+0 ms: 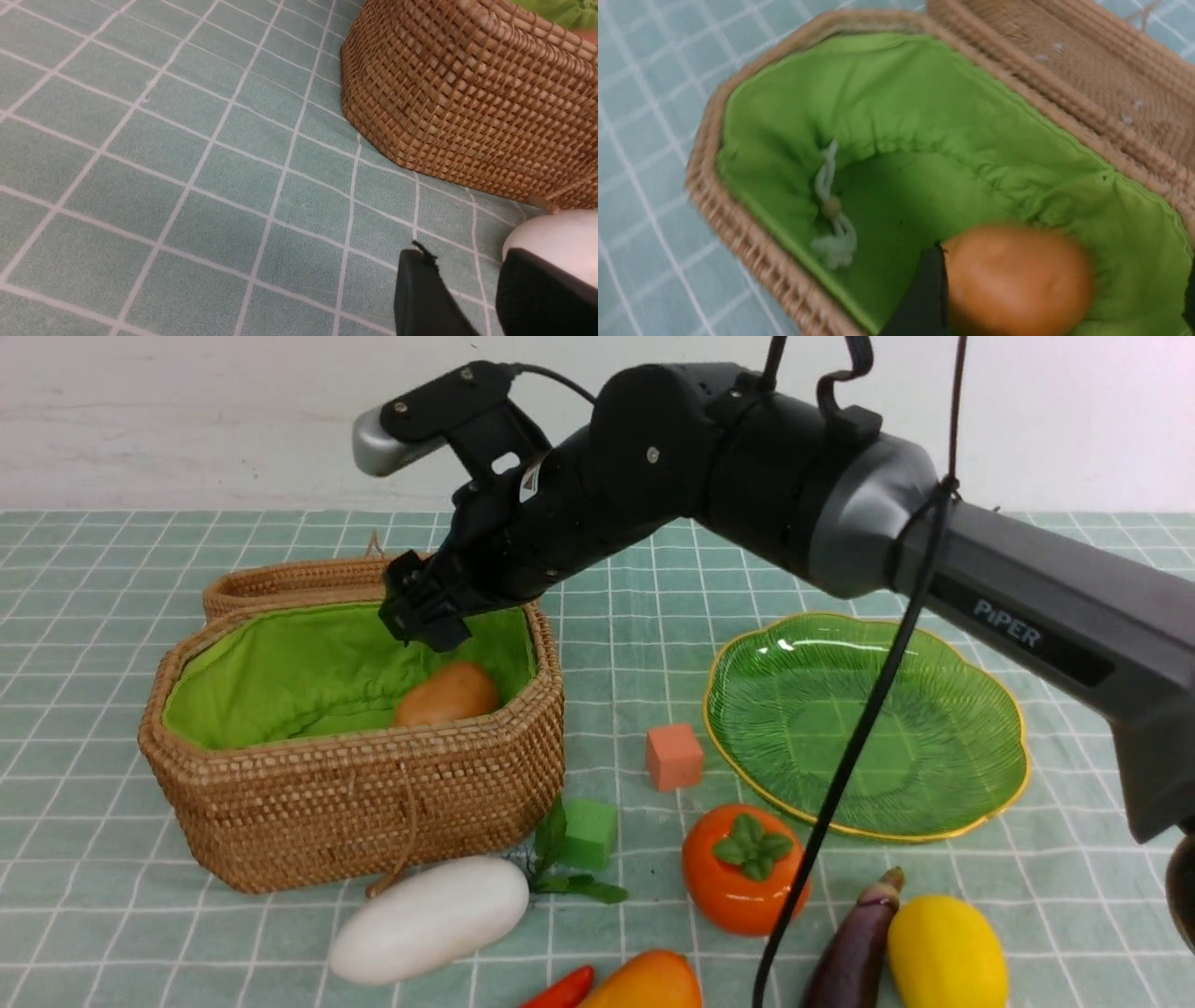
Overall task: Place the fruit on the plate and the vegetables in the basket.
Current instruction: Use the right arm to grab a potato and put it into the left basket, then use the right arm to grab a lemon and put it into the right plate
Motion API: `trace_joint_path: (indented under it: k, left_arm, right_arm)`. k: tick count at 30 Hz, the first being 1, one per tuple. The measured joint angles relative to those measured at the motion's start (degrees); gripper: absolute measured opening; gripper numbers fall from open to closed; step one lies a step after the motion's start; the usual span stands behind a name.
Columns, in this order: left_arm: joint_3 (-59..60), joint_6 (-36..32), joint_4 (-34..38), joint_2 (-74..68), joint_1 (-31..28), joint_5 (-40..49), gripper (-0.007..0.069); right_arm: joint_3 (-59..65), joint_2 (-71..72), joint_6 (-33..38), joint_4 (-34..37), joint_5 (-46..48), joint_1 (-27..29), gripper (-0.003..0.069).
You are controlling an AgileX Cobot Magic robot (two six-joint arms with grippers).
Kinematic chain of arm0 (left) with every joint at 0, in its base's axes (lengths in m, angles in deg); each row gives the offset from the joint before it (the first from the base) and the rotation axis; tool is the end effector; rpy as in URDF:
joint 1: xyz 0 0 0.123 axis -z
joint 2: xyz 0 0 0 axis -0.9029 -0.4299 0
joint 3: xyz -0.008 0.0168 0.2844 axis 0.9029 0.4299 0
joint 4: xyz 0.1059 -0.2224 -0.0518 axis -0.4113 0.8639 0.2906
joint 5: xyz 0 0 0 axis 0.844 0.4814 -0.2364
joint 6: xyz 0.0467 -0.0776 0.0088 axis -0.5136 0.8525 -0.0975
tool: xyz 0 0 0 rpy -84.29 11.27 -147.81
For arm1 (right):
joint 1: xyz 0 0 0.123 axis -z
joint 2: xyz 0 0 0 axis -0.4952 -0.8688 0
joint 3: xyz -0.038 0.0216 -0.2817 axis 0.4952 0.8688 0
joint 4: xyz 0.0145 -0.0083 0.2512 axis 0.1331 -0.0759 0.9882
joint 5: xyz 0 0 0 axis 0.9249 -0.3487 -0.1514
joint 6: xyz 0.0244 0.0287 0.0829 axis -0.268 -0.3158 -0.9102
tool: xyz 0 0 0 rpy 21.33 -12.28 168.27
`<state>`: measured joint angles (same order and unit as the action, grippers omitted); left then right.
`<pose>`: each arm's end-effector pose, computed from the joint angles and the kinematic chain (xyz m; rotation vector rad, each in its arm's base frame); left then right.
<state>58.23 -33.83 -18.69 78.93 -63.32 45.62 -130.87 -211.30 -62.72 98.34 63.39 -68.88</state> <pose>0.0523 0.0015 0.1689 -0.4457 1.8540 -0.3076 0.3811 0.3327 0.3124 -0.9333 2.0565 0.5405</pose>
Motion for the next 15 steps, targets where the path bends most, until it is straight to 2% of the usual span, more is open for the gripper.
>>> trace_joint_path:
  k: [3,9,15]
  left_arm:
    - [0.0,0.0,0.0,0.0,0.0,0.0,0.0239]
    - [0.0,0.0,0.0,0.0,0.0,0.0,0.0239]
    - [0.0,0.0,0.0,0.0,0.0,0.0,0.0239]
  right_arm:
    - [0.0,-0.47,-3.59,1.77,-0.24,0.3,0.0693]
    - [0.28,-0.51,-4.26,5.44,2.31,0.3,0.0671]
    - [0.34,-1.22,-4.39,6.31,3.37,0.3,0.0544]
